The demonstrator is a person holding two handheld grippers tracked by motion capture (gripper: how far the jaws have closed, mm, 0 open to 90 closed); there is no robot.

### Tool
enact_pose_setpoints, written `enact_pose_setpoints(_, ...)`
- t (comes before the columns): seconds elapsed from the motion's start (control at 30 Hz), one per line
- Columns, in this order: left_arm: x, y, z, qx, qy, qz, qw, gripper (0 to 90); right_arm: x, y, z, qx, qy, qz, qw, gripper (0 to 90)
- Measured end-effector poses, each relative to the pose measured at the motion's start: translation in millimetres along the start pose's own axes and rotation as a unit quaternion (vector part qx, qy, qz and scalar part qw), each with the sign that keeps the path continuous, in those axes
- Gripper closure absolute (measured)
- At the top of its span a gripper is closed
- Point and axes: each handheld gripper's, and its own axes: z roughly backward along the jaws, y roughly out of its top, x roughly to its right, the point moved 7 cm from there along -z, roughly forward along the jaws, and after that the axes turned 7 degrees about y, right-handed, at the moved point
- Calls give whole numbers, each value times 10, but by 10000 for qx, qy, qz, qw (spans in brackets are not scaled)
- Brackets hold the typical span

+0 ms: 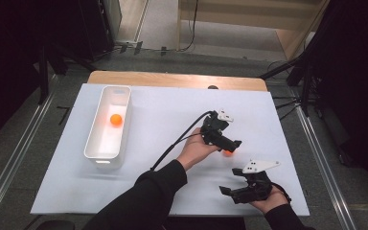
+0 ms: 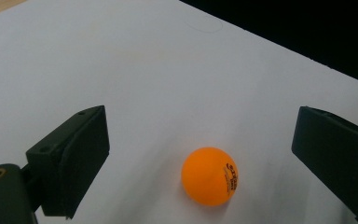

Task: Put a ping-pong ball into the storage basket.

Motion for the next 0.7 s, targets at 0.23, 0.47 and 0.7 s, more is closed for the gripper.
enact_pose_setpoints(0.23,20,-53,-58,-61,38,-68,10000,45,-10,0,-6,-17,17,-15,10000,128)
enact_pose_setpoints(0.47,25,-101,-102,-2,56,-89,9999,45,-10,-1,-17,-26,16,3,10000,128)
enact_pose_setpoints(0.7,46,-171,-159,-109,67,-125,9998,45,-11,0,-18,-26,23,-1,10000,128)
